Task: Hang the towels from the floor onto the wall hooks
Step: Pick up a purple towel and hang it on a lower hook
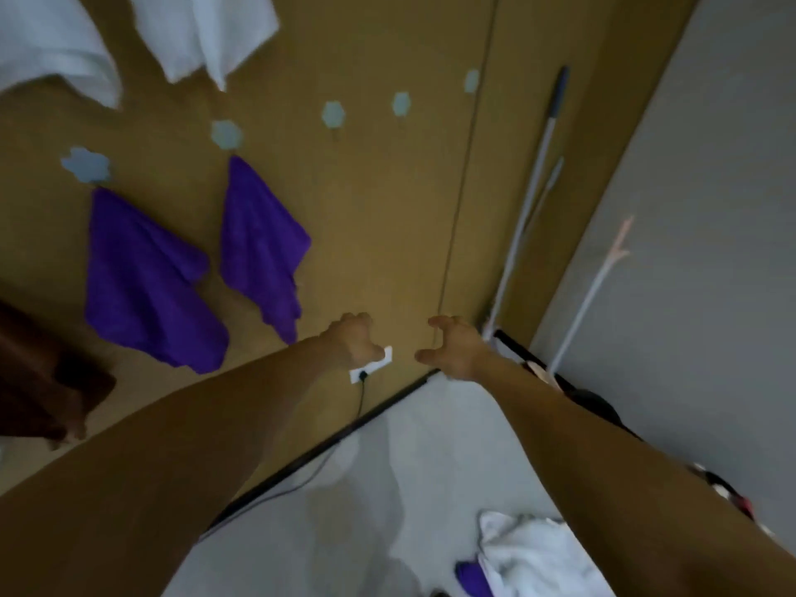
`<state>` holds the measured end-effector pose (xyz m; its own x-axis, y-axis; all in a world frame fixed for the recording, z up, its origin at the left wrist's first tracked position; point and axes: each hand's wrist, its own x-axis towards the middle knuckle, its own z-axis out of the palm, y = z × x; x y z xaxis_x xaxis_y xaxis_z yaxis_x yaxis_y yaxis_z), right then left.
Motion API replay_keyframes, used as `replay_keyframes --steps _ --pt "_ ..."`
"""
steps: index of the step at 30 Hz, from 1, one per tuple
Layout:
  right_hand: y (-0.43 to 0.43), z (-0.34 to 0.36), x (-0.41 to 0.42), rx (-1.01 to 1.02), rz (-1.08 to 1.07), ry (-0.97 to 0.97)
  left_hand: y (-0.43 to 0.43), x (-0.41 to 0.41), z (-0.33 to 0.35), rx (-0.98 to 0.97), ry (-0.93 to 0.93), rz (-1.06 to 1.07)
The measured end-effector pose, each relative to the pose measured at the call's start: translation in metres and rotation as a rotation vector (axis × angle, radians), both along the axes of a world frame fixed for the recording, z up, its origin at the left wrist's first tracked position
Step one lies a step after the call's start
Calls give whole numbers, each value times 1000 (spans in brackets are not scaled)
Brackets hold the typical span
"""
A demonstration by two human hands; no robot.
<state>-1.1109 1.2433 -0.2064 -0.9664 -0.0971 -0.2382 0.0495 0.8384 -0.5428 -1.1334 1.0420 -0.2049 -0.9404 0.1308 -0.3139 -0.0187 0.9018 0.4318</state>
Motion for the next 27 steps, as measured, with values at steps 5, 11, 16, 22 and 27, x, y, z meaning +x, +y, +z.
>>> replay_keyframes --steps 5,11,16,22,27 --pt "123 -7 84 48 -174 -33 126 44 -4 -5 -63 -300" --pt "264 -26 195 39 -397 -102 301 116 -20 99 -56 -554" --pt "370 -65 287 34 -561 -187 430 196 -65 53 -154 -706" --pt "444 -133 349 -13 -712 -346 513 239 -133 -15 -268 -813" --pt "487 -214 384 -74 -804 -477 566 247 -215 -52 -380 -863"
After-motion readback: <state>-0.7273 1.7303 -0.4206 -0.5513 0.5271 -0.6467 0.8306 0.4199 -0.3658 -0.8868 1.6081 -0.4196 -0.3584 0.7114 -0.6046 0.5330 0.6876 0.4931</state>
